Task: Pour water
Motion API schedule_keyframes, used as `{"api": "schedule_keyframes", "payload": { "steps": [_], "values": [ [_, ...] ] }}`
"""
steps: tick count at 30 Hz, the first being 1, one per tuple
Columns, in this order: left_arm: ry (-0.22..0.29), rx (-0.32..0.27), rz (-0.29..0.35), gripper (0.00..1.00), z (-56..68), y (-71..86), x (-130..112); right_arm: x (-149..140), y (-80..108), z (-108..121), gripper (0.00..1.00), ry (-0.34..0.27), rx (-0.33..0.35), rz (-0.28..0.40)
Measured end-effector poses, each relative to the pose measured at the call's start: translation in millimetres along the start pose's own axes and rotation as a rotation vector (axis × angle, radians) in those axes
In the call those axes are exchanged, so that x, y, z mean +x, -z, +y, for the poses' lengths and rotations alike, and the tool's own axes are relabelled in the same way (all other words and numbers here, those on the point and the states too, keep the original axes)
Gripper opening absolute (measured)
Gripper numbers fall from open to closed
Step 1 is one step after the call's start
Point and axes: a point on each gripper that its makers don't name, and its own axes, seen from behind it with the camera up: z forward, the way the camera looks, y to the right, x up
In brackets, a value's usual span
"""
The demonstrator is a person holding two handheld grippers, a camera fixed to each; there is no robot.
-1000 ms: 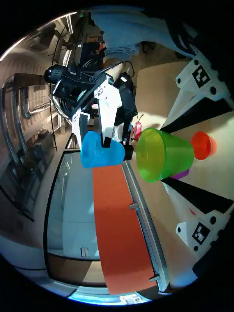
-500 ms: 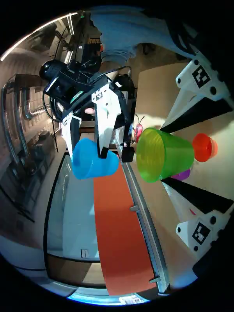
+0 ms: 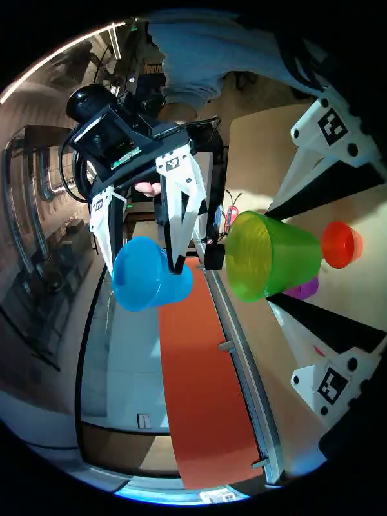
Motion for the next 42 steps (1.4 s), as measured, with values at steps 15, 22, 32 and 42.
{"api": "schedule_keyframes", "payload": {
  "steps": [15,22,32,42],
  "values": [
    [0.000,-0.009,0.006,0.82,0.9,-0.8,4,3,-5.0,3,0.92,0.132,-0.009,-0.011],
    [-0.001,-0.011,0.007,0.82,1.0,-1.1,4,2,-5.0,9,0.91,0.167,-0.020,-0.014],
    [-0.007,-0.010,0.009,0.82,1.4,-3.3,7,4,-5.6,13,0.92,0.214,-0.029,-0.013],
    [-0.005,-0.012,0.013,0.82,1.8,-2.7,8,7,-5.3,18,0.92,0.271,-0.039,-0.017]
  ]
}}
